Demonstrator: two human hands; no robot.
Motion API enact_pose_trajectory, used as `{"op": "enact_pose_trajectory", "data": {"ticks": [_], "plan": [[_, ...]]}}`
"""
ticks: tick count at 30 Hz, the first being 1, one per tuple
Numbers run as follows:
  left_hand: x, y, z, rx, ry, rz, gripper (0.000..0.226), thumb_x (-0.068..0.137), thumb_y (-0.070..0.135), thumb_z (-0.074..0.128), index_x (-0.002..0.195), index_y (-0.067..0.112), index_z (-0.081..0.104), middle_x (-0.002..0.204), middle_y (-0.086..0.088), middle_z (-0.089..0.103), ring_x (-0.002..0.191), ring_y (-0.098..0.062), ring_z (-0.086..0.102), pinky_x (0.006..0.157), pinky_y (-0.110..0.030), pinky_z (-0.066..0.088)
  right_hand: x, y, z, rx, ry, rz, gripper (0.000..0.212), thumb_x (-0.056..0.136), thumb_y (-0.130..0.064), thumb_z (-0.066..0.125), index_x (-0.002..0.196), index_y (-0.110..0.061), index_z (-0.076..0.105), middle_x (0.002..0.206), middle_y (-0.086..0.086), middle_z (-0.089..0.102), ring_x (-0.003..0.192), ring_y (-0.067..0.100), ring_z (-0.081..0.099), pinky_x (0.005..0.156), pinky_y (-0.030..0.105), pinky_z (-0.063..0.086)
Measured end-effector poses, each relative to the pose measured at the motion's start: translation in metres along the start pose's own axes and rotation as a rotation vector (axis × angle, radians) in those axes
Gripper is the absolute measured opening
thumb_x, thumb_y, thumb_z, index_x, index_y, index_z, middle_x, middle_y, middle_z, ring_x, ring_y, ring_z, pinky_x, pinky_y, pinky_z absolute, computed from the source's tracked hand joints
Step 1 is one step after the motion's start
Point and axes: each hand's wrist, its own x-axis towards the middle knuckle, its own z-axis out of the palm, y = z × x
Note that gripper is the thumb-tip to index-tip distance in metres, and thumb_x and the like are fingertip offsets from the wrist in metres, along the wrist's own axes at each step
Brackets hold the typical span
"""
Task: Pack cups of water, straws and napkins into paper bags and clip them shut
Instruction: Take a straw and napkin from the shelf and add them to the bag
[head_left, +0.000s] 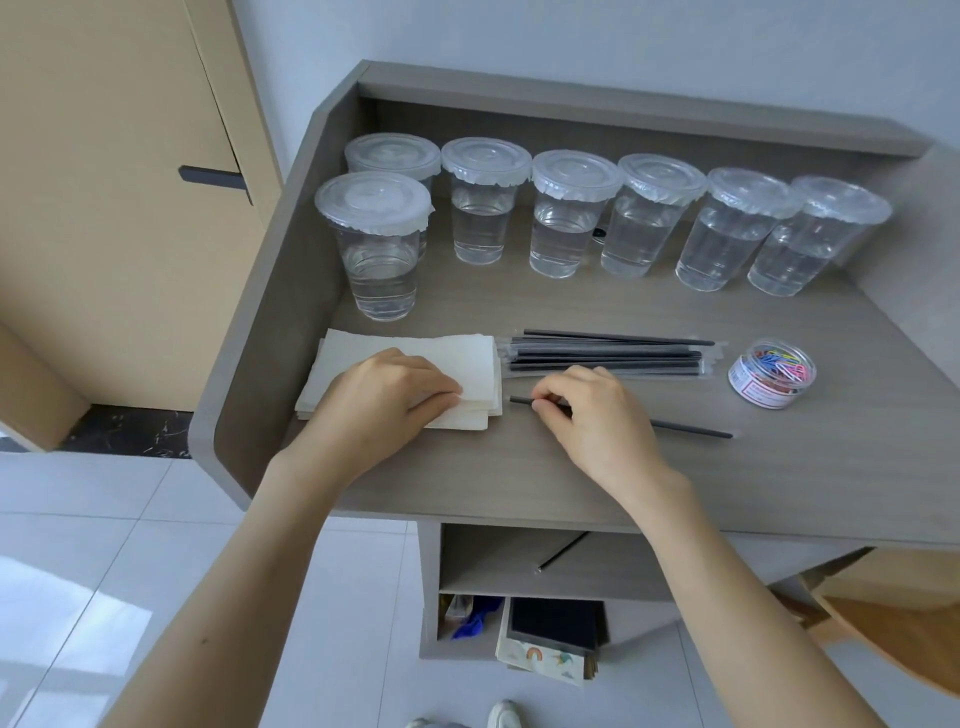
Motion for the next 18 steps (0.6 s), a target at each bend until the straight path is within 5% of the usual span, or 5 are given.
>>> {"op": "enact_pose_trajectory", "data": {"ticks": [18], "plan": [[0.006,0.018,0.007,-0.058,0.246,0.000,0.030,0.085,0.035,0.050,0.081,0.017,0.073,0.074,0.004,0.066,0.066,-0.024,0.059,0.046,-0.037,0.050,-0.026,0.004,-0.019,0.015,0.111,0.154,0.008,0.085,-0.014,0.061,0.082,-0.012,0.068,0.076,0.001,0.062,0.068,0.025,0.056,0.061,0.037,0.047]]}}
